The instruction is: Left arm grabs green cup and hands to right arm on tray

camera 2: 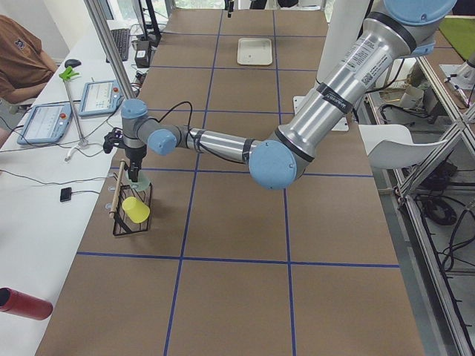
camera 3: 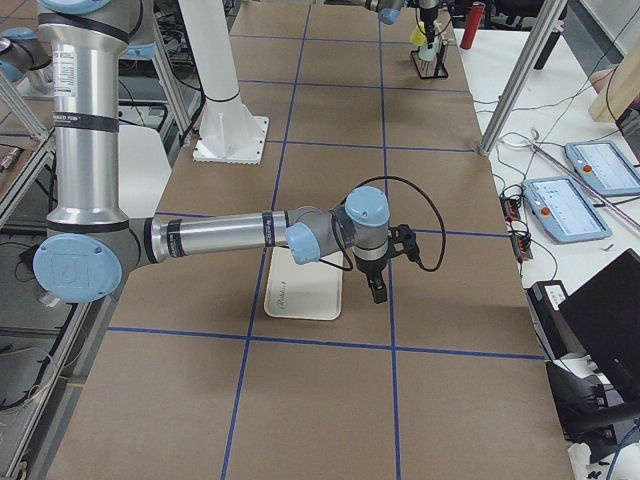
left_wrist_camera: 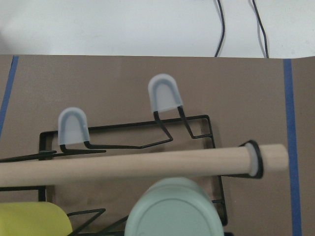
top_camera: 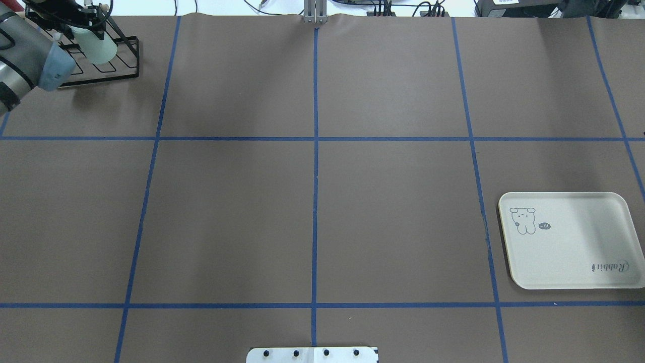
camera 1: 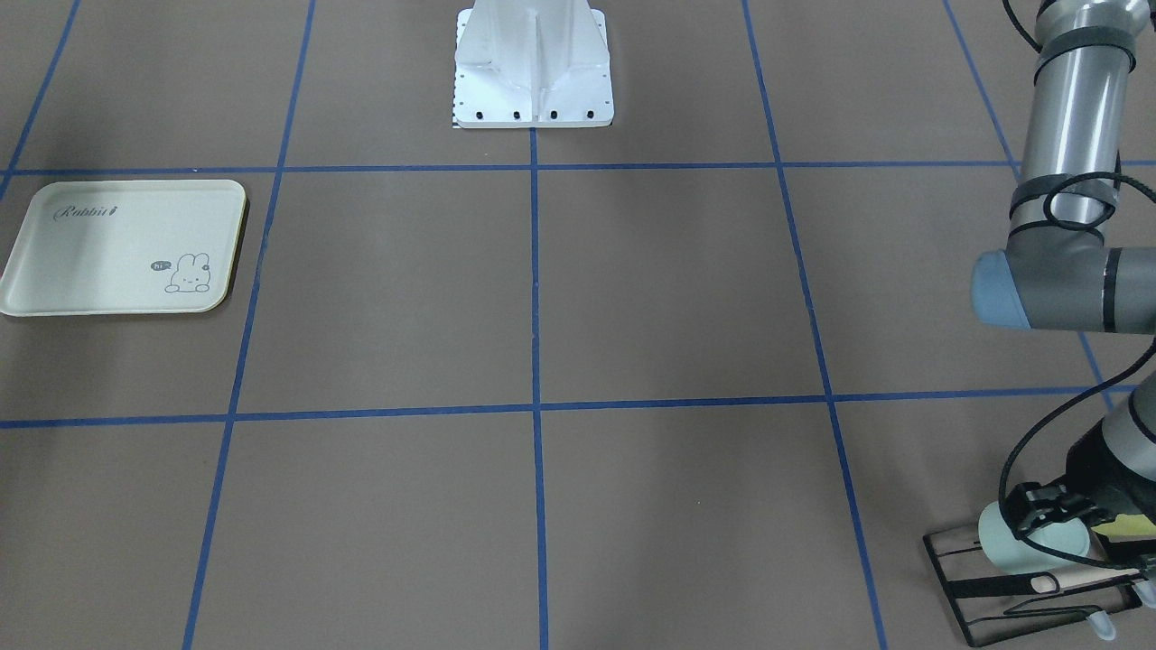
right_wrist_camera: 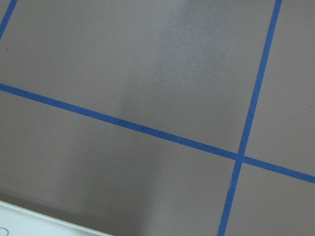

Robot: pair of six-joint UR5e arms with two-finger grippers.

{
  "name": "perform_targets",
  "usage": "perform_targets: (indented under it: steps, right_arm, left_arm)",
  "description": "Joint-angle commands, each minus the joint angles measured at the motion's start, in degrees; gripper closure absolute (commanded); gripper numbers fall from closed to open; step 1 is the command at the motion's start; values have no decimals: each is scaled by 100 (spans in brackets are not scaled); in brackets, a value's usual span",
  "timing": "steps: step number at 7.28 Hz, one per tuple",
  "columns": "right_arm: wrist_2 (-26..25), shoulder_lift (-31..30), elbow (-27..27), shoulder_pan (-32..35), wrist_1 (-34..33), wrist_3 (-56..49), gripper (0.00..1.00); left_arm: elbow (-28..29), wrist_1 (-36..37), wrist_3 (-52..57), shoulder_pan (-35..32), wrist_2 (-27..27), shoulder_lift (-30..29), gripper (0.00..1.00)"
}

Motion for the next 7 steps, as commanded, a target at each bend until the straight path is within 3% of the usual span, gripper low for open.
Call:
perform_targets:
  steps: [1, 7]
  right_arm:
    - [0, 0, -4, -44, 0, 9, 0]
    - [-27, 17, -31, -167, 0, 9, 0]
  left_arm:
    - [-461, 75, -8, -89, -31, 114, 100]
    - [-2201, 760, -17, -317, -40, 817, 100]
